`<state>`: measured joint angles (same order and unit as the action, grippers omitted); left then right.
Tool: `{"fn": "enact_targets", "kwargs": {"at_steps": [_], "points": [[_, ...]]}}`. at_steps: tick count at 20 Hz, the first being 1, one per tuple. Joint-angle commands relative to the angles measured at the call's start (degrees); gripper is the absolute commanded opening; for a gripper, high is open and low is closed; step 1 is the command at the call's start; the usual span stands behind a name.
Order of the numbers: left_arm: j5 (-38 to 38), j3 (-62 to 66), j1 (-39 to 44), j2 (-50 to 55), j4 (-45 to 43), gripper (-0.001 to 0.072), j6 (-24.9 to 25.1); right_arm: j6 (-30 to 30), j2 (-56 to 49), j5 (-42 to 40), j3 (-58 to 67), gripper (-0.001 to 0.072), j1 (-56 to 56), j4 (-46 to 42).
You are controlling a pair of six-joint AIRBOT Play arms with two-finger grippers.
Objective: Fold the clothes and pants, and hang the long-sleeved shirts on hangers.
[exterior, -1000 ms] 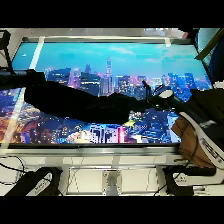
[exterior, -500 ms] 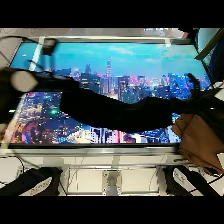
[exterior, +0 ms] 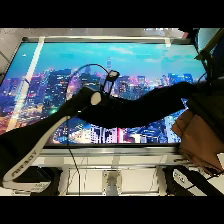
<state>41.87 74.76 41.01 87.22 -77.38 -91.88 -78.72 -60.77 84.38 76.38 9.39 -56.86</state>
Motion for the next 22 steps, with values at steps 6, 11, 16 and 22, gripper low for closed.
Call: {"fn": "enact_targets", "kwargs": {"at_steps": [6, 11, 16, 22], "points": [[2.64, 0.02, -3.56, 0.83, -3.43, 0.0013, 0.76, -6.58, -15.85, -0.52, 13.86, 0.0005, -20.28, -1.75], [13.46, 0.02, -18.29, -16.20, -11.02, 0.0013, 0.83, -11.23, -24.74, -8.72, 19.17, 0.0005, -33.77, -3.41], [17.70, 0.00, -30.12, -29.07, -11.13, 0.0013, 0.85, -12.24, -33.64, -29.29, 20.81, 0.0005, -47.76, -3.15], [24.13, -0.02, -33.70, -32.48, -11.15, 0.0013, 3.87, -13.75, -42.21, -50.66, 21.53, 0.0485, -55.63, 5.09]]}}
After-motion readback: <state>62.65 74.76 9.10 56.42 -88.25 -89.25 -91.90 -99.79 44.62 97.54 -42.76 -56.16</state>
